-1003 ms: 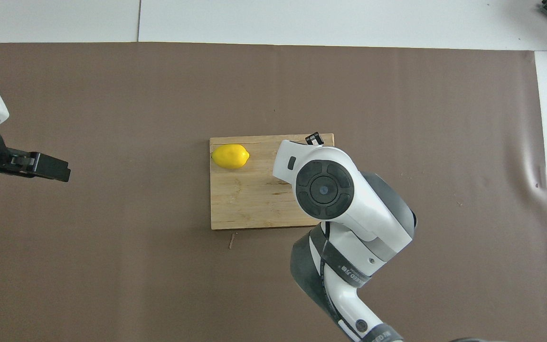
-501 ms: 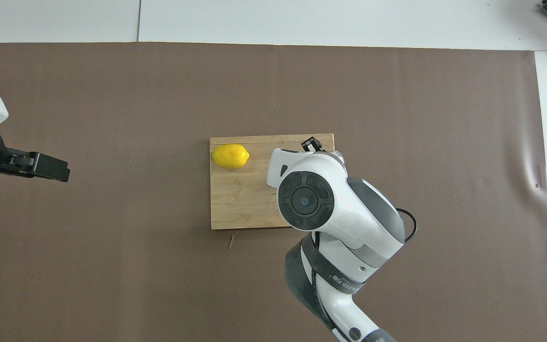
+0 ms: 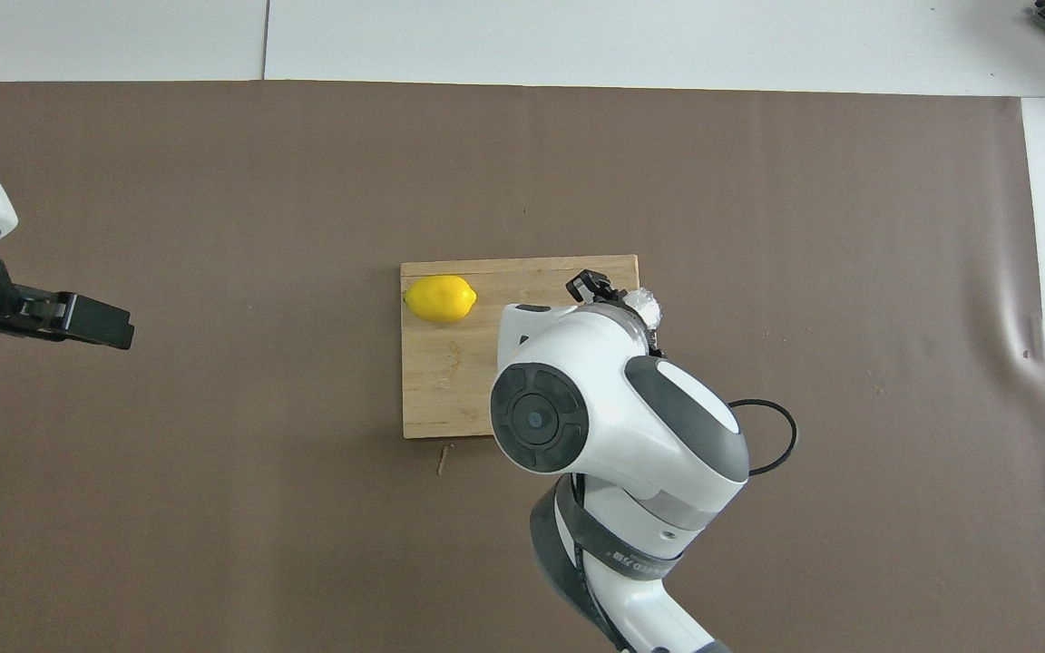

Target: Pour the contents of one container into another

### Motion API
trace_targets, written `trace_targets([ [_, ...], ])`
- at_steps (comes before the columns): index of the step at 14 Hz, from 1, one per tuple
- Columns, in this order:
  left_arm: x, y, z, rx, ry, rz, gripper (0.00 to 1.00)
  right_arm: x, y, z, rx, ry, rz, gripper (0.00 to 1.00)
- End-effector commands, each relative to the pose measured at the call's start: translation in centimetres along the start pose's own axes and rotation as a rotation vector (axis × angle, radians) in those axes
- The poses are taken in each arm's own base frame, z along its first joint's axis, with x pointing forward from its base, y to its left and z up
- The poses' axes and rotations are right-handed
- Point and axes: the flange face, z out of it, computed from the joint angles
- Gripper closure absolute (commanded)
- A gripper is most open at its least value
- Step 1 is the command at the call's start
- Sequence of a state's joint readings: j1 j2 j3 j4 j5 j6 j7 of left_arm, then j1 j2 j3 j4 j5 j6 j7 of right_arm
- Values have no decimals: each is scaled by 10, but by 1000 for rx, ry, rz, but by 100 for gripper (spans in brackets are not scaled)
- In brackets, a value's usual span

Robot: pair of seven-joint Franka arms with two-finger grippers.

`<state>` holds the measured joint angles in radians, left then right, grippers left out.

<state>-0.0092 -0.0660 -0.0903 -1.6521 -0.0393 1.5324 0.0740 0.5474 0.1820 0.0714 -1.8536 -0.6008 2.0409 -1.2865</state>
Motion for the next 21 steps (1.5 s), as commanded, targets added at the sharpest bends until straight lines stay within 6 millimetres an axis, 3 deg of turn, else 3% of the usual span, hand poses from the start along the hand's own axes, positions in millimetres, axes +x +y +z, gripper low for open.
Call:
trace_targets([
  [1,-7,-21,0,-14,-8,-50,0,-4,2,-4,2,-40,5,100],
  [8,-7,-25,0,-14,-8,-55,0,-6,0,-4,18,-80,-11,100],
  [15,-9,-33,-1,-16,-7,-69,0,12,0,-7,19,-110,-44,100],
  [21,-9,-33,-1,-14,-7,-69,0,12,0,-6,17,-108,-5,100],
])
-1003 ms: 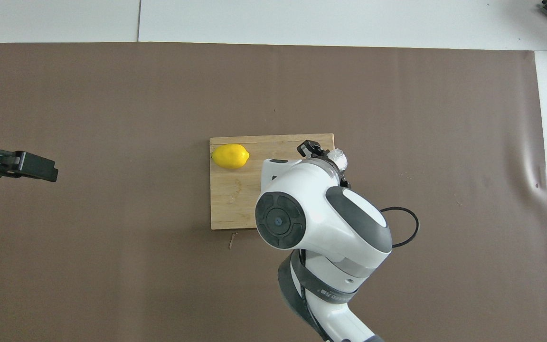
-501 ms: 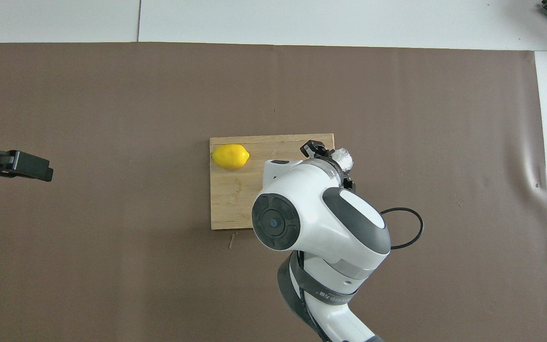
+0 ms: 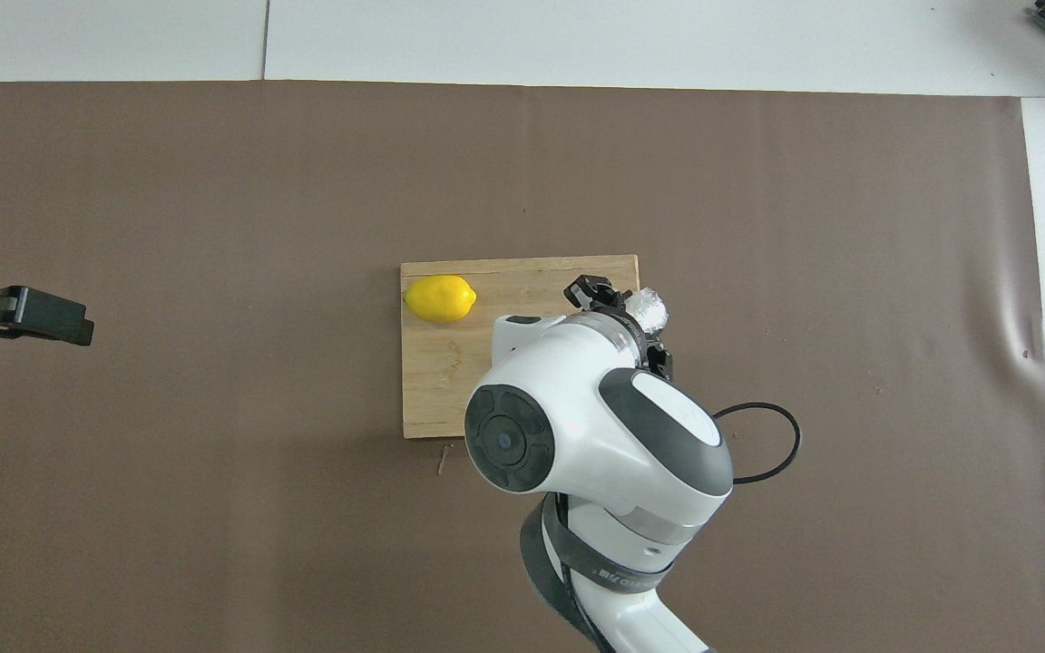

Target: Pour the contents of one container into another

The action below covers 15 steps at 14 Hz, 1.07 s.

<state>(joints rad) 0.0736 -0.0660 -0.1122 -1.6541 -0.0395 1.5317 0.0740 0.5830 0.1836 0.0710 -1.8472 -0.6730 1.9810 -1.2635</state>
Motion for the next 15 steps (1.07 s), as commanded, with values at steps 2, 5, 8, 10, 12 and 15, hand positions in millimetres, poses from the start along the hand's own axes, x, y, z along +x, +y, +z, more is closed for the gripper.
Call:
trace_targets([
  [2,-7,4,-3,-9,1,-2,0,-4,4,-3,0,-19,70,100],
  [5,-8,2,-4,-9,-1,-3,0,-9,11,-7,14,36,152,100],
  [8,-8,-3,-4,-10,1,-14,0,-18,20,-9,33,89,222,100],
  [10,-8,-3,-4,-10,0,-12,0,-16,19,-7,47,111,272,100],
  [12,-8,-1,-4,-9,0,-9,0,-15,19,-1,74,151,320,100],
  [15,-7,-1,-5,-9,8,-9,0,-31,16,12,107,200,376,100],
])
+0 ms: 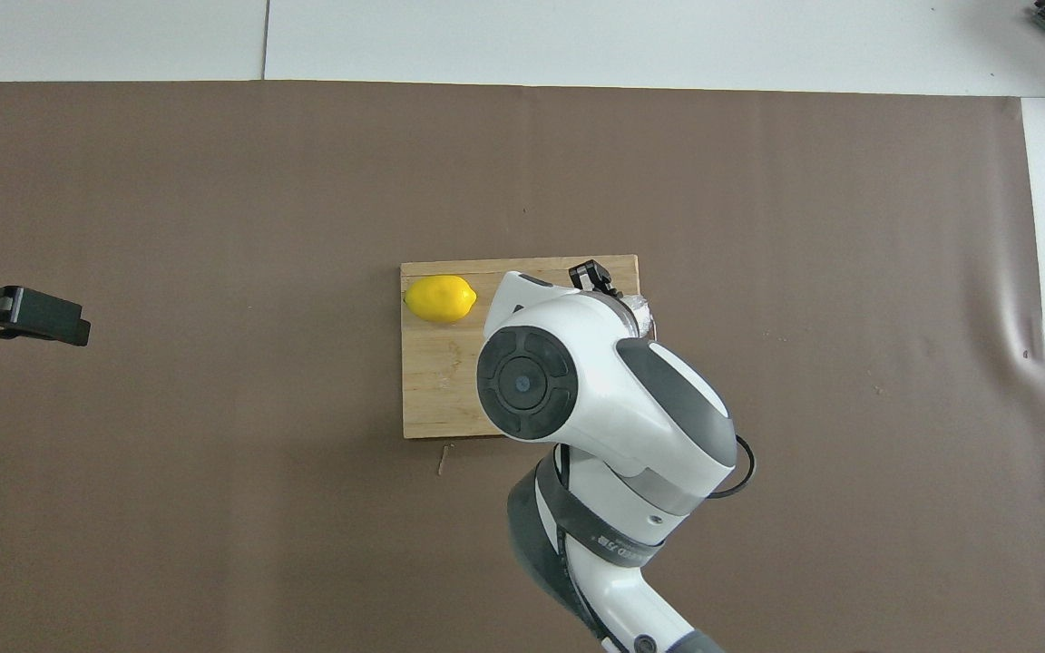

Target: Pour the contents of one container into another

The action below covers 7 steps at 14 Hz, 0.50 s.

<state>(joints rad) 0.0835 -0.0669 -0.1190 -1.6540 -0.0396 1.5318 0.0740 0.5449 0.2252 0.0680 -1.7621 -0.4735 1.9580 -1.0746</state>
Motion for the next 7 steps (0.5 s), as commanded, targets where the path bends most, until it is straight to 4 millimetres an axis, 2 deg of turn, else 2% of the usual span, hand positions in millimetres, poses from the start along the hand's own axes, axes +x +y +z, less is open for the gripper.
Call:
trace_targets([
  [1,-5,0,-4,-9,16,-8,0,-21,9,9,45,47,75,100],
  [5,7,7,-10,-13,89,-39,0,-40,9,22,105,110,140,100],
  [7,6,13,-11,-11,67,-44,0,-57,8,33,137,119,166,100],
])
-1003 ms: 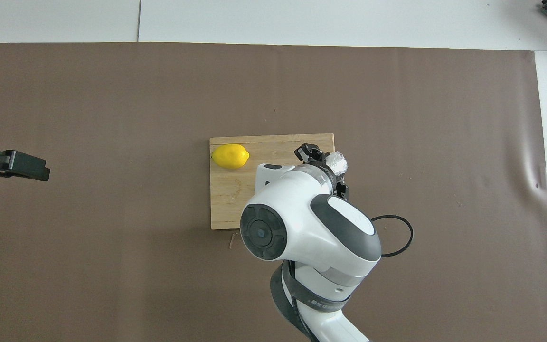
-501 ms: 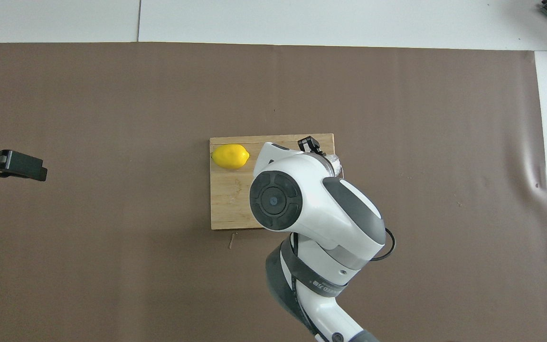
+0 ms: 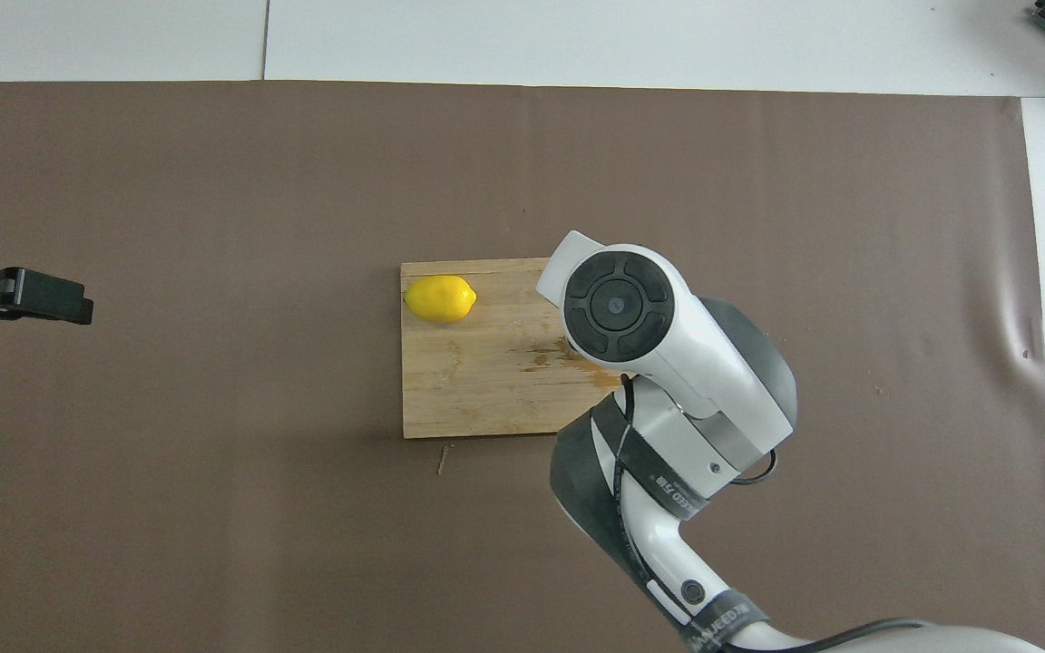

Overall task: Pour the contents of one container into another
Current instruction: 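Turn the white cup upright and carry it back toward its spot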

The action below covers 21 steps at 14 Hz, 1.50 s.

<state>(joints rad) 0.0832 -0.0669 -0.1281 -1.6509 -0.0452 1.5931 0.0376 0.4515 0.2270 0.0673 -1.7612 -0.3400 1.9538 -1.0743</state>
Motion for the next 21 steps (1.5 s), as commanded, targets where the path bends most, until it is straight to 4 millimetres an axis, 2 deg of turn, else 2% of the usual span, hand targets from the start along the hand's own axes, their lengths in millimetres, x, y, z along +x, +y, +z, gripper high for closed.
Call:
trace_targets([
  [1,-3,10,-3,-4,-14,-16,0,-17,1,11,60,28,38,100],
  [2,-4,9,-3,-1,-20,-34,0,-21,-1,16,89,40,54,100],
  [5,-5,11,2,3,-36,-72,0,-54,-10,43,179,81,90,100],
  [10,-6,23,5,75,-38,-16,0,-120,-20,92,216,274,127,100],
  [12,-6,25,4,70,-31,-21,0,-145,-36,119,209,383,146,100],
  [13,-5,23,4,66,-28,-22,0,-151,-49,131,204,417,170,100],
  [16,-5,23,4,27,-26,-29,0,-186,-59,152,176,461,171,100],
  [21,-5,23,4,-10,-25,-29,0,-218,-71,186,144,505,122,100],
])
